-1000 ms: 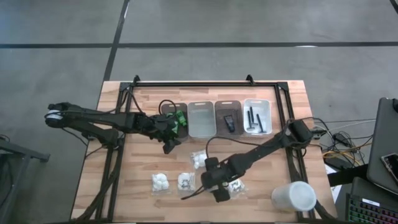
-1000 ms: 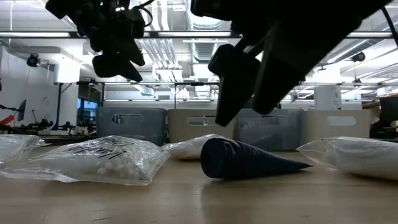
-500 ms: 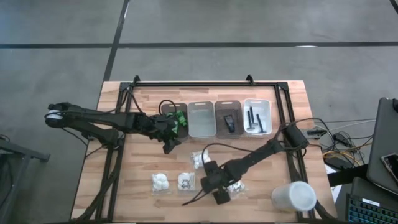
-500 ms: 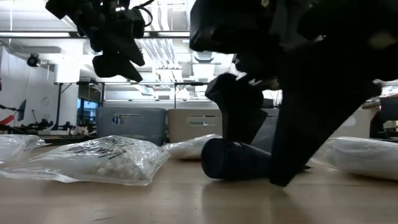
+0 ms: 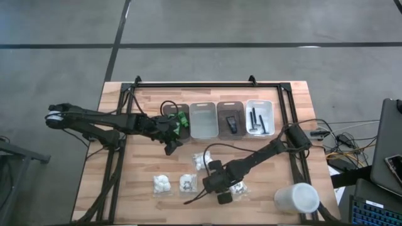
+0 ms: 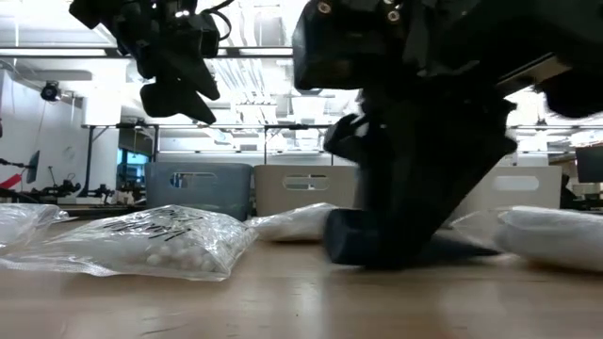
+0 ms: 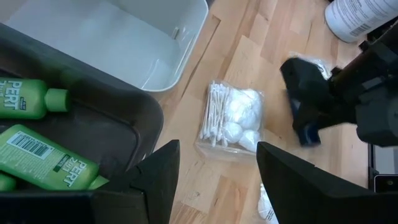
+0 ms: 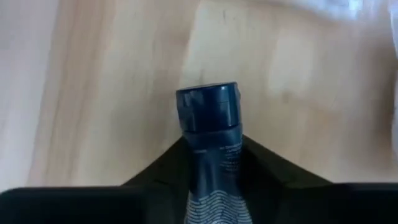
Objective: Pick & Place Travel size toiletries
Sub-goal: Put the shave cream into the right black bin
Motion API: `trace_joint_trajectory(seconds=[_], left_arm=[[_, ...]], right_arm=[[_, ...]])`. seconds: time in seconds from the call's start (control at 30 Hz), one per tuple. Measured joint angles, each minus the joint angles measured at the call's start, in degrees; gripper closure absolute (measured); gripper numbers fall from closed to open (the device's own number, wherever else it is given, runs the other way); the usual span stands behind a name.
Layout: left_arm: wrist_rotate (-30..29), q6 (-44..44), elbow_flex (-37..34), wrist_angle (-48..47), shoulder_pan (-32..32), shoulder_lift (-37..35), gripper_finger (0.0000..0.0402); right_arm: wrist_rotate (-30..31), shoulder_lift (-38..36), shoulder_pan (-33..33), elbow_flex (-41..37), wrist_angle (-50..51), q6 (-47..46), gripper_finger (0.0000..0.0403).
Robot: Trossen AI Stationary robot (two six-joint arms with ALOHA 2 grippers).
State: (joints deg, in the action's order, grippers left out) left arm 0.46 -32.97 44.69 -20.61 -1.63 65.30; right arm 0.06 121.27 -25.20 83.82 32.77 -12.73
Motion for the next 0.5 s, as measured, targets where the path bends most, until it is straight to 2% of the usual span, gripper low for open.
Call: trace_joint_trajectory(seconds=[0.13, 0.27, 0.37, 0.5], left_arm=[[-0.05, 0.0, 0.0, 0.06, 0.0, 0.0, 0.0183], [-0.05, 0.0, 0.0, 0.02, 0.0, 0.0, 0.0183], [-0.08, 0.0, 0.0, 0.06, 0.0, 0.0, 0.0183], [-0.38, 0.0, 0.0, 0.0, 0.0, 0.0, 0.0183]], right_arm=[[4.12, -2.24, -0.1, 3.23, 12.24, -3.99, 0.0339], [11.75, -10.29, -0.25, 4.08, 18.73, -10.47, 0.0352], [21.8, -17.78, 0.71, 4.04, 22.46, -22.67, 0.0346], [41.43, -27.34, 3.78, 3.3, 26.92, -47.62, 0.0341]])
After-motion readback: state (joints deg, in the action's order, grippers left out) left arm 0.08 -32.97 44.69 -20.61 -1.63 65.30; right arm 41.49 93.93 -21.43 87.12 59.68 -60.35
